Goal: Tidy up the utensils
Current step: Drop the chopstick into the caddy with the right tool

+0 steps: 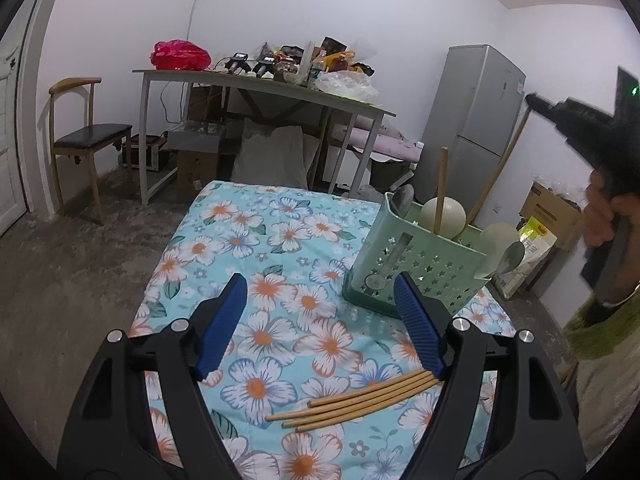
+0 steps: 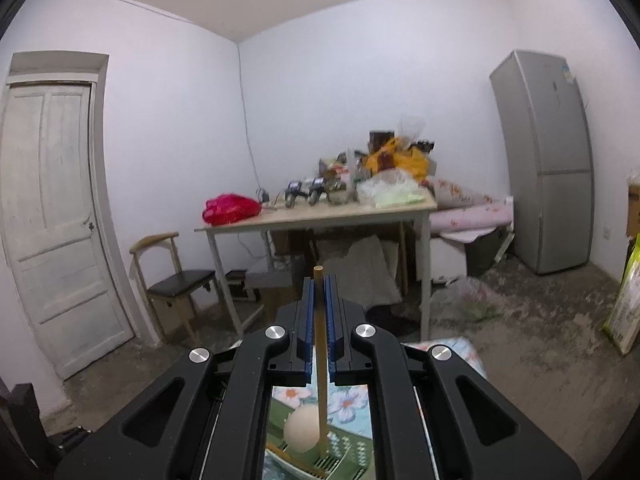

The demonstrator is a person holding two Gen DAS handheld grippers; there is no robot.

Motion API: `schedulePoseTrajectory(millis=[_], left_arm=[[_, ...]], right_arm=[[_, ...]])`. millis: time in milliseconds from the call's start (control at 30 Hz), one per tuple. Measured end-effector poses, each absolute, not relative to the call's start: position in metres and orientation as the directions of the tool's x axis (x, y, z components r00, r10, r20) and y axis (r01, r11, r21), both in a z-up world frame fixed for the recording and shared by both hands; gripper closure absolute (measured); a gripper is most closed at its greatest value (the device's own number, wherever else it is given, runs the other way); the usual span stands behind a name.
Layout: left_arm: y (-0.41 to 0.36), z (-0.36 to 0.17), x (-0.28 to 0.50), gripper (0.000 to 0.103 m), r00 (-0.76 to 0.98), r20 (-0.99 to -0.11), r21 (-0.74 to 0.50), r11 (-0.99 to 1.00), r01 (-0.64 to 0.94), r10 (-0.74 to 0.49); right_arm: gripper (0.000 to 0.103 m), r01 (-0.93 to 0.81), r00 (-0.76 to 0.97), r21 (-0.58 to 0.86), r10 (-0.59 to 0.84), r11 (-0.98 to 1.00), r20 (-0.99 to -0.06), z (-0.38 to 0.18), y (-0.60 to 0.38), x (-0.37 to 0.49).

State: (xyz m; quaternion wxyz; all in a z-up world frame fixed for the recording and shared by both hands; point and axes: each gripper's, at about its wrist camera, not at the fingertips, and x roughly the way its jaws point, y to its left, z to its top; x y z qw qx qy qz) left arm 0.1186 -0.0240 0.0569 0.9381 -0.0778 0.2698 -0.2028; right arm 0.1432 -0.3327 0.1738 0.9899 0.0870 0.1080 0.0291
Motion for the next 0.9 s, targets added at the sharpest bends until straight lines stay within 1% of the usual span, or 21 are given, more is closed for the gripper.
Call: schedulePoseTrajectory(millis=[133, 167, 200, 233, 267, 433, 533, 700, 800, 900], left_arm=[[-0.022, 0.054, 0.12, 0.031, 0.766, -0.487, -0.265, 0.906, 0.329, -0.42], [-0.022, 0.053, 0.121, 0.031, 0.765, -0.488, -0.266, 0.906, 0.328, -0.42], [-0.022, 0.052, 0.121, 0.031, 0.765, -0.489, -0.266, 0.907, 0.328, -0.42], [-0.022, 0.052, 0.121, 0.031, 0.764, -0.49, -0.265, 0.907, 0.328, -0.419], [-0.021, 0.052, 0.122, 0.031, 0.764, -0.49, -0.265, 0.907, 0.328, -0.419], [-0.021, 0.05, 0.123, 0.03, 0.764, -0.491, -0.271, 0.907, 0.324, -0.419], [-0.021, 0.048, 0.125, 0.03, 0.76, -0.496, -0.274, 0.906, 0.322, -0.419], [-0.025, 0.043, 0.128, 0.03, 0.755, -0.508, -0.27, 0.909, 0.318, -0.415], [-0.026, 0.04, 0.131, 0.03, 0.749, -0.518, -0.272, 0.91, 0.313, -0.412], [-0.029, 0.036, 0.134, 0.03, 0.742, -0.534, -0.265, 0.914, 0.307, -0.404]], right_arm=[[0.095, -0.035, 0.937, 0.214, 0.106, 0.976, -0.333, 0.142, -0.335, 0.164], [0.091, -0.031, 0.933, 0.224, 0.109, 0.974, -0.343, 0.138, -0.338, 0.165], [0.087, -0.026, 0.932, 0.242, 0.111, 0.97, -0.345, 0.137, -0.343, 0.163], [0.077, -0.021, 0.935, 0.262, 0.112, 0.965, -0.336, 0.137, -0.348, 0.16], [0.071, -0.02, 0.939, 0.272, 0.112, 0.962, -0.325, 0.138, -0.352, 0.157], [0.065, -0.007, 0.96, 0.292, 0.088, 0.956, -0.264, 0.152, -0.366, 0.135], [0.063, -0.01, 0.971, 0.315, 0.084, 0.949, -0.222, 0.161, -0.373, 0.113], [0.059, -0.04, 0.977, 0.36, 0.112, 0.932, -0.18, 0.164, -0.375, 0.077], [0.054, -0.081, 0.965, 0.394, 0.171, 0.915, -0.199, 0.153, -0.37, 0.059], [0.05, -0.116, 0.928, 0.449, 0.258, 0.886, -0.268, 0.128, -0.364, 0.053]])
